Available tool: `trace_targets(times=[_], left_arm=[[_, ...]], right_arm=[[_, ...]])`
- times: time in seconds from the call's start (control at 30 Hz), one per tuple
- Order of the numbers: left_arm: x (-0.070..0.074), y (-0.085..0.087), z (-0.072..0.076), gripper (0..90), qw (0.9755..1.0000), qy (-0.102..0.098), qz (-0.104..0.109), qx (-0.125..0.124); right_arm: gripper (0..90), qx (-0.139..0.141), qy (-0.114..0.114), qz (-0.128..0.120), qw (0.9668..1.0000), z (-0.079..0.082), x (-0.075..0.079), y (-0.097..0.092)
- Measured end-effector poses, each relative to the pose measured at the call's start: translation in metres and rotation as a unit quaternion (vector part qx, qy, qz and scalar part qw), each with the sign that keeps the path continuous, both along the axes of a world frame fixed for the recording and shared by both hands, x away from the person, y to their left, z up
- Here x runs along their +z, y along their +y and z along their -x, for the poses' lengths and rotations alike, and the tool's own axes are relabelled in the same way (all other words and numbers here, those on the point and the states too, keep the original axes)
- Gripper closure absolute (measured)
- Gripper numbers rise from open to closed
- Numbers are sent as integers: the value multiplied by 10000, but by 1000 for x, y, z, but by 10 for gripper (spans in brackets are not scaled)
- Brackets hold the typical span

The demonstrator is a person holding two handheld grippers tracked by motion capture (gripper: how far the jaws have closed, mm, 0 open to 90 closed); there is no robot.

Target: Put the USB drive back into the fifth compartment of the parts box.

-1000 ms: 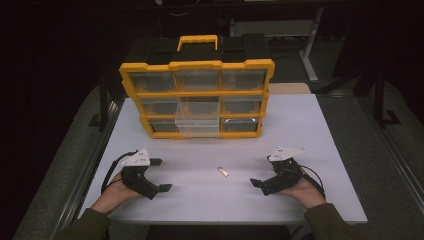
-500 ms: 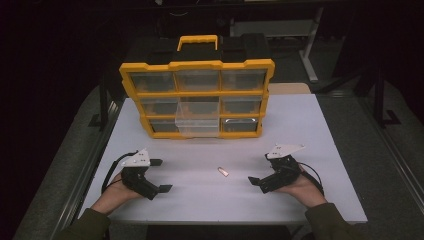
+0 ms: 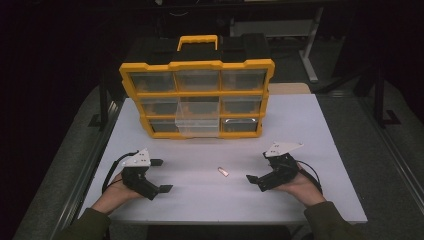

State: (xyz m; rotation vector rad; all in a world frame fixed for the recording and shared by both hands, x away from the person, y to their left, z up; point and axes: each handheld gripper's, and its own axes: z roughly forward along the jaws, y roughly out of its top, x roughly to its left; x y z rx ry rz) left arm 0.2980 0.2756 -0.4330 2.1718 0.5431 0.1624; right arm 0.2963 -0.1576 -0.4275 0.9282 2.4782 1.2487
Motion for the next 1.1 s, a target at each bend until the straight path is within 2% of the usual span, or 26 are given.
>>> trace_targets(times=[1.1], left_arm=[[0, -1, 0, 0, 10000, 6, -4, -2]], right_arm=[[0, 216, -27, -120, 9997, -12, 9, 20]])
